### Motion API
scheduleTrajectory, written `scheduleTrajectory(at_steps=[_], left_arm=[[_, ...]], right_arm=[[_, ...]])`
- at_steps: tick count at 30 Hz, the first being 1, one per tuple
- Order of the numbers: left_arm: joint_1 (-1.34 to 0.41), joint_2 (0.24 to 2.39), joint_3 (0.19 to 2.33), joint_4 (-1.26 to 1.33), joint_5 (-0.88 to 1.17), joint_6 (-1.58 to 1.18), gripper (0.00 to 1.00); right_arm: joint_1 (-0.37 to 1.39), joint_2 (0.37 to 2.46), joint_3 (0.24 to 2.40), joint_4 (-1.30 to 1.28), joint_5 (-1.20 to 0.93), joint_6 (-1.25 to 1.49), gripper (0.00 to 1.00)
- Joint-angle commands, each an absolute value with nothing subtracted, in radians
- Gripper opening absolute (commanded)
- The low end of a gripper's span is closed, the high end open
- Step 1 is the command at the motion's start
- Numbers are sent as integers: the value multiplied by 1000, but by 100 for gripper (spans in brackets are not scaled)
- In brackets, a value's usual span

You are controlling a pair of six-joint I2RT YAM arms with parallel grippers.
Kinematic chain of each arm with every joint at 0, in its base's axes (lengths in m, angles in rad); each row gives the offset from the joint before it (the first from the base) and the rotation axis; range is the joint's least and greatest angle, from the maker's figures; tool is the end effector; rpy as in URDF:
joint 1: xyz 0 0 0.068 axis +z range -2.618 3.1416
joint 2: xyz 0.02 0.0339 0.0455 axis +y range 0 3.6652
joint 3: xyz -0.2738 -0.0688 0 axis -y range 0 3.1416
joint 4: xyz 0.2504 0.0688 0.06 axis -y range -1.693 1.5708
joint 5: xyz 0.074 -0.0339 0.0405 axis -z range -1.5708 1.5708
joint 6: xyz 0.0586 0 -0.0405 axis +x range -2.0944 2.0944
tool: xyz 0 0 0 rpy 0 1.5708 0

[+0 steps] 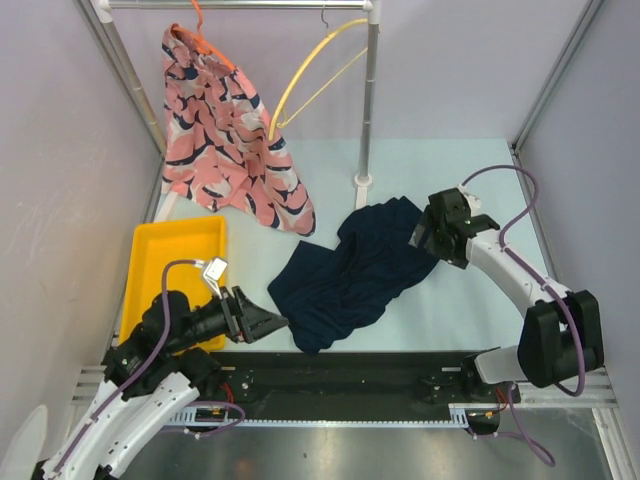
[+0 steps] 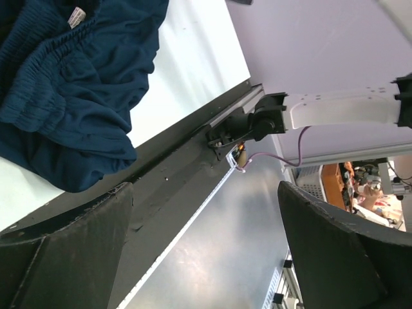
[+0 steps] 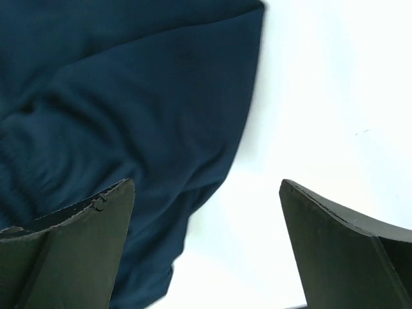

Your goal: Remove the shorts from the hanger

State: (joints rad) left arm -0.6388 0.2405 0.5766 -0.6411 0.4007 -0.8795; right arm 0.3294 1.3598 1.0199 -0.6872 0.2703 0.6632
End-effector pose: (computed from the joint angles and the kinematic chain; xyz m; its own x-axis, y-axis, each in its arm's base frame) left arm 0.0608 -0.0736 0.2795 -0.8068 -0.2845 -0.5179 0.3547 0.4678 -0.8095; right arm 0.2759 0.0778 0.2427 -0.7496 0.3707 -0.5483 0.3559 0.9242 0.1384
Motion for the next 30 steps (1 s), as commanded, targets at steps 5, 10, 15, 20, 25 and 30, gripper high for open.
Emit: scheduleTrajectory(at_steps=[5, 10, 15, 20, 25, 30], left_arm=[[-641, 127, 611, -730, 362, -937, 98], [-641, 109, 634, -750, 348, -940, 98], [-641, 118, 658, -781, 339, -923, 98], [-641, 91, 666, -796, 324, -937, 98], [-641, 75, 666, -815, 316, -943, 98], [-641, 72, 663, -827, 316, -943, 98]], right_arm=[[187, 1393, 914, -443, 201, 669, 97], [115, 1443, 900, -339, 152, 649, 88], [86, 1541, 900, -267, 115, 627, 85], [75, 1600, 900, -218, 100, 594, 69], [75, 1632, 900, -201, 112, 581, 47], [83, 1658, 900, -179, 86, 561, 27]])
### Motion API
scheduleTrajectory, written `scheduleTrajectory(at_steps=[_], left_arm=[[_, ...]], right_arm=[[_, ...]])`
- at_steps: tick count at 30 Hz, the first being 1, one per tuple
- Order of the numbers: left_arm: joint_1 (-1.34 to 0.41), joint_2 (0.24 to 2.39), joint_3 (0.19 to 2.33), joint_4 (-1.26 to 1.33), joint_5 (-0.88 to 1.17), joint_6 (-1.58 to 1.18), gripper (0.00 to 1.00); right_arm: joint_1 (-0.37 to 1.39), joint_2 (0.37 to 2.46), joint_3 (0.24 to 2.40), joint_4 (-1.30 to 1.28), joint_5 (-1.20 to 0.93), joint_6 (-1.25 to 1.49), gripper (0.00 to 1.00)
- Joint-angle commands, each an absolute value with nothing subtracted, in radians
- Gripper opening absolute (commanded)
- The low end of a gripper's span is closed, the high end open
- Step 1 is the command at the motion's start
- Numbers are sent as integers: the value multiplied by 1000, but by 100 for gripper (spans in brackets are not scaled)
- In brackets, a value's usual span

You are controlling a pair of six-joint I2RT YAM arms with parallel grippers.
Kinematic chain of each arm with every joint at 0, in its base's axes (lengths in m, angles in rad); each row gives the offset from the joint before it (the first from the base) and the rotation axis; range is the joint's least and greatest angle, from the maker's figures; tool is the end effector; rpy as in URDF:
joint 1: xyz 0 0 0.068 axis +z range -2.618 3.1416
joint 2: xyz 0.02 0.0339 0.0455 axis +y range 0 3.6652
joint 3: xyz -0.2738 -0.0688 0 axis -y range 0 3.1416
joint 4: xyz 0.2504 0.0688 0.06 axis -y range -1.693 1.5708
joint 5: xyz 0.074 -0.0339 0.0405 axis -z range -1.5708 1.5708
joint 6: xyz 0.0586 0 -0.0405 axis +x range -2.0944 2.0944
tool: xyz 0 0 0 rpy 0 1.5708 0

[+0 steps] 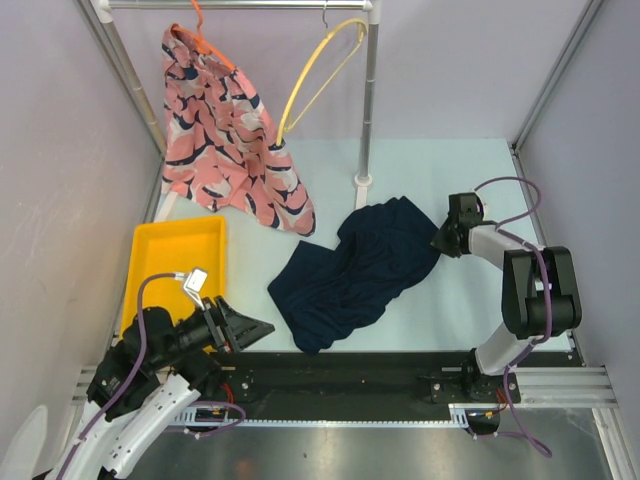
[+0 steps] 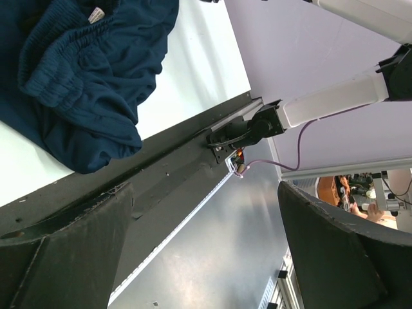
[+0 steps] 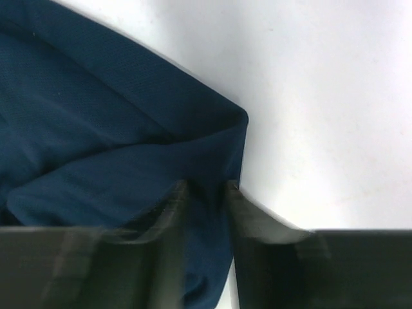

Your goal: Remove the shorts from the hanger

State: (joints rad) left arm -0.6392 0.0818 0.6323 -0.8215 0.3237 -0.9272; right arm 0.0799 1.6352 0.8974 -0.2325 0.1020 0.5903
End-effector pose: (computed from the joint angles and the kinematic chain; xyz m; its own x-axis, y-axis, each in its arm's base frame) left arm 0.0322 -0.0472 0.2833 -0.7781 -0.3666 -0.5101 0.3151 0.4746 -0.8218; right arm 0.3374 0.0210 0.1535 -0.6955 0.4998 -0.5162 0.4395 0.8643 0.2447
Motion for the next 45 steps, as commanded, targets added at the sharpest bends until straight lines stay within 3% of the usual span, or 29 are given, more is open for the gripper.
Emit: scheduleTrajectory(at_steps=[1, 5, 10, 18, 24, 28, 31, 32, 34, 35, 38, 40, 45], left_arm=[[-641, 72, 663, -827, 314, -943, 98], [-641, 71, 653, -828, 313, -942, 98], [-641, 74, 627, -821, 316, -940, 98], [-641, 97, 580, -776, 299, -930, 98], [-641, 71, 650, -818, 140, -917, 97], [-641, 51, 687, -836, 84, -913, 98], [-641, 61, 690, -844, 90, -917, 98], [-641, 66, 686, -844, 98, -919, 98], [-641, 74, 678, -844, 115, -928, 100], [-641, 78, 669, -853, 117, -934, 100], [-641, 118, 635, -854, 127, -962, 100], [-641, 184, 618, -848, 123, -1000, 100], [-641, 423, 555, -786, 195, -1029, 100]], right_arm=[[89, 1654, 900, -179, 81, 558, 21], [165, 1586, 902, -201, 133, 549, 0], [302, 1372, 902, -252, 189, 555, 0], [858, 1120, 914, -319, 325, 659, 0], [1246, 1231, 914, -140, 185, 716, 0], [1318, 1385, 913, 56, -37, 748, 0], [1319, 1427, 914, 67, -61, 788, 15], [1316, 1428, 914, 55, -60, 790, 30], [1290, 1396, 913, 6, -57, 796, 41], [1282, 1376, 913, -44, -22, 801, 56], [1253, 1261, 913, -205, 125, 814, 79], [1240, 1163, 913, -323, 193, 833, 86], [1177, 1013, 911, -495, 330, 851, 91]])
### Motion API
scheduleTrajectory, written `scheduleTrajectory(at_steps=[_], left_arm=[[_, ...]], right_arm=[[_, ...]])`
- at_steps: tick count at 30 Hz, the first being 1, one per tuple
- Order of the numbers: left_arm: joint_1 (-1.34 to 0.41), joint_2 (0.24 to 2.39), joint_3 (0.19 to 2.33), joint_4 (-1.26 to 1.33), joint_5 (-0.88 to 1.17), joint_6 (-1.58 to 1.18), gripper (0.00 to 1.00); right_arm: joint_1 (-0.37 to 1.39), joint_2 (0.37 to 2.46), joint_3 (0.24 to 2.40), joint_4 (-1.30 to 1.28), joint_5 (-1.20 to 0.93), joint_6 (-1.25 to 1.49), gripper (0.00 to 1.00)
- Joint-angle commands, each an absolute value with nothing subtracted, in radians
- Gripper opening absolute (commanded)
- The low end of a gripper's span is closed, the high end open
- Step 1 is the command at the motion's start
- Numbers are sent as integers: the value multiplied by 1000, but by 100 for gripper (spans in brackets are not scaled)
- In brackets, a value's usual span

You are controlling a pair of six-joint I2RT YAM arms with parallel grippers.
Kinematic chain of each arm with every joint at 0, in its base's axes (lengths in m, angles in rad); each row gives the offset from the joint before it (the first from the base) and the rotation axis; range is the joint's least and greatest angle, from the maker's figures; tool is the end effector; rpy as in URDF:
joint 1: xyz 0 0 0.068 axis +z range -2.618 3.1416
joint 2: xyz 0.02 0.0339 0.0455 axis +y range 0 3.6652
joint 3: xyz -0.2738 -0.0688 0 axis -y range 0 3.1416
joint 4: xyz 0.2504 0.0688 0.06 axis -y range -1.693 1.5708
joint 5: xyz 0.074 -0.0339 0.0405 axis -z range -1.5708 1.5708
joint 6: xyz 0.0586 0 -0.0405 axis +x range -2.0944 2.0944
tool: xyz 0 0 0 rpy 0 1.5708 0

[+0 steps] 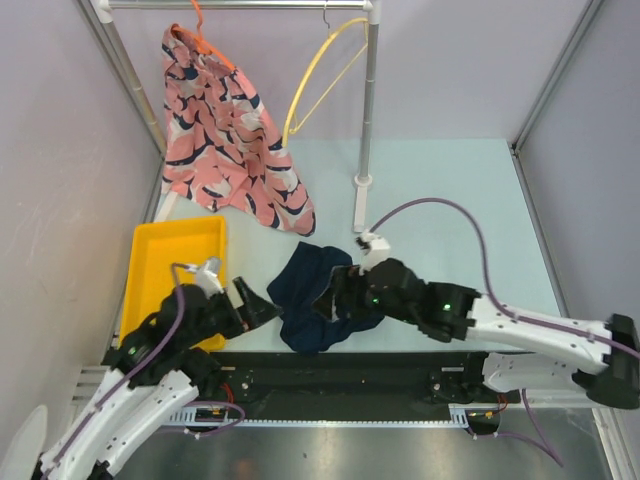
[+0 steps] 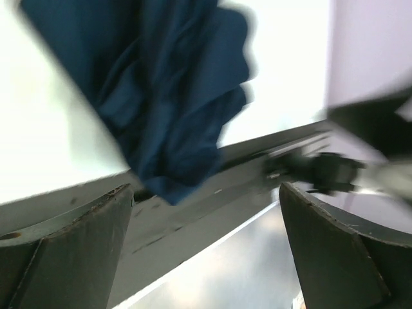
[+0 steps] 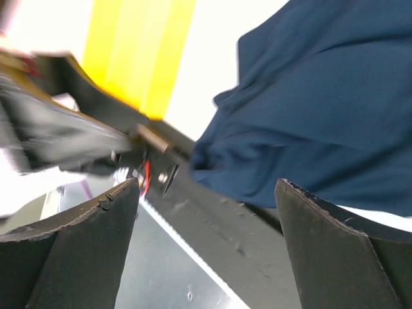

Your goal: Remove the shorts from the hanger

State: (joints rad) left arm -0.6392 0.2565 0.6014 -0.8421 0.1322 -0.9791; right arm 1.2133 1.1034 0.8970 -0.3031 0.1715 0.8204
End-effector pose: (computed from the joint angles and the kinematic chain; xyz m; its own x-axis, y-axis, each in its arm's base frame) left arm 0.0649 -0.0579 0.2611 -0.7815 -0.4442 -0.4381 0.0640 0.6414 -0.7646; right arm 0.1035 0.2485 0.3011 -0.7534 0.0427 -0.6562 -0.4691 0.6645 0.5818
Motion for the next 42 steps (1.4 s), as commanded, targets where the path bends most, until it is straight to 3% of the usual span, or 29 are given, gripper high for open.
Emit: scheduleTrajectory(at_steps=[1, 14, 20, 21, 23, 26, 27, 28, 30, 33, 39, 42], left_arm=[[-643, 511, 534, -726, 221, -1019, 100], [-678, 864, 296, -137, 287, -1020, 100], [-678, 931, 227, 40, 278, -1065, 90], [-678, 939, 224, 47, 275, -1063, 81], [-678, 946, 198, 125, 285, -1075, 74], [-670, 954, 166, 270, 319, -1092, 41], [-660, 957, 166, 302, 340, -1088, 21], [-643, 960, 182, 339, 365, -1078, 7], [-577, 943, 219, 286, 446, -1039, 0], [-477, 843, 302, 134, 511, -976, 0], [-281, 628, 579, -349, 474, -827, 0], [-212, 584, 786, -591, 350, -727, 0]], right_arm=[[1169, 979, 908, -530, 350, 856, 92], [1144, 841, 822, -561, 385, 887, 91], [1143, 812, 805, -572, 385, 893, 91], [1144, 808, 798, -572, 388, 894, 90], [1143, 799, 792, -575, 390, 899, 90], [1144, 792, 781, -575, 387, 905, 90], [1143, 790, 778, -577, 387, 907, 91], [1143, 782, 776, -578, 384, 910, 90], [1146, 773, 776, -590, 380, 916, 90], [1160, 743, 775, -626, 393, 933, 90], [1160, 677, 765, -678, 439, 945, 90], [1151, 667, 765, -669, 436, 937, 90]])
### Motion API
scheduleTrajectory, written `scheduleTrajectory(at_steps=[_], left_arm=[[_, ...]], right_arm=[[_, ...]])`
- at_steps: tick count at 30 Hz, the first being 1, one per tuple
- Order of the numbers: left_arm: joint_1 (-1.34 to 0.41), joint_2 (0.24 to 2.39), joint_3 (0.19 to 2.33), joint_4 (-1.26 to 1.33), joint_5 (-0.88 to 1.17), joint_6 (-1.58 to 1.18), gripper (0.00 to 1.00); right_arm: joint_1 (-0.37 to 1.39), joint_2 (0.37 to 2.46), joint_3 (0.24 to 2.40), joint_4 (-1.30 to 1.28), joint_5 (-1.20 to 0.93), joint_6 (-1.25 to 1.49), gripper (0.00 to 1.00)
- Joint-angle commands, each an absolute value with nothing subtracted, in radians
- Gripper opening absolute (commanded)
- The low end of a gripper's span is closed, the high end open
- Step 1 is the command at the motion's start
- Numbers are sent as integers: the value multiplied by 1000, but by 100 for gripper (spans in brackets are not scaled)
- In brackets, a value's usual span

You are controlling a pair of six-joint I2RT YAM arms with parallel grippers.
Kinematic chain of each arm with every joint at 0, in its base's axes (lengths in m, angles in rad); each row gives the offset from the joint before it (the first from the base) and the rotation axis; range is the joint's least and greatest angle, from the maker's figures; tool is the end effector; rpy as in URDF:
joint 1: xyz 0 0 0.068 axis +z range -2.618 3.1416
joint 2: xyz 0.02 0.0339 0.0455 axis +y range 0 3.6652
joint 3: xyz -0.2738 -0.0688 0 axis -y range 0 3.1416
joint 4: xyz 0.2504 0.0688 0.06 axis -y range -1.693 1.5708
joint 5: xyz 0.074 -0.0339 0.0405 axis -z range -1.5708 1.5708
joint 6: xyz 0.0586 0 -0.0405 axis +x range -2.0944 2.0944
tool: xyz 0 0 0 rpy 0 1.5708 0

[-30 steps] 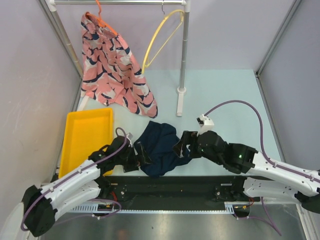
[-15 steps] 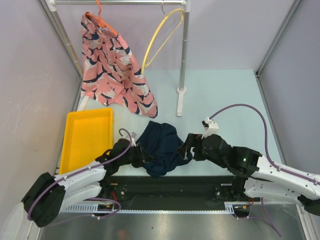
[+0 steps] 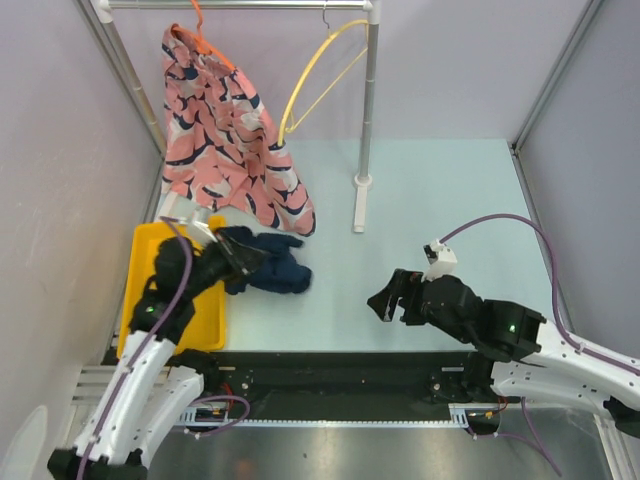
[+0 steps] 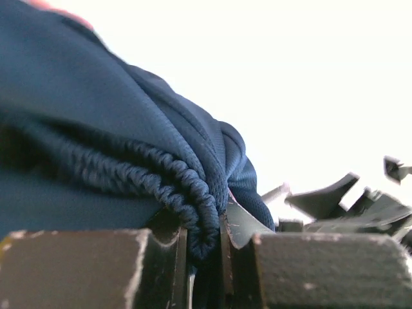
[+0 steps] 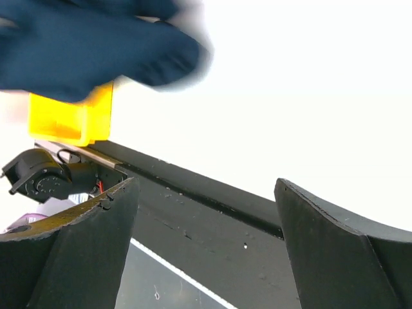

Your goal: Remove the shorts from the hanger

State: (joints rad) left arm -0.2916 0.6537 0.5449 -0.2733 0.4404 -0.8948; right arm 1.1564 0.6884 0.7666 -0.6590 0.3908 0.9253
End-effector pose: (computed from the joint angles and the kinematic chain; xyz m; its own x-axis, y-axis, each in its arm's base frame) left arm 0.1613 -0.0745 0.2651 -0.7219 -0.5201 -0.4566 0.1212 0.5546 -0.8233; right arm 0.0851 0.1381 0.2965 -0.7065 0.2281 -0.6699 -0.2555 0.8005 0.5421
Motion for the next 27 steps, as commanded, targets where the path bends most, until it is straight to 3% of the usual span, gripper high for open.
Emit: scheduleTrajectory(at_steps=[1, 4, 8, 12, 21, 27], left_arm=[[-206, 587, 907, -653, 221, -698, 0], [-204, 598, 1090, -811, 21, -603, 0], [-204, 601, 1173, -879, -275, -543, 0], [-204, 618, 1152, -830, -366, -526, 1], [-103, 722, 1039, -700, -354, -535, 1], [155, 844, 934, -624, -82, -535, 0]], right_arm=[[1146, 667, 765, -663, 430, 930, 90], [1128, 678, 765, -637, 396, 916, 90], [1111, 703, 765, -609, 364, 905, 90], [1101, 727, 765, -585, 341, 902, 90], [1100, 736, 765, -577, 327, 901, 90], [1088, 719, 765, -603, 330, 903, 90]])
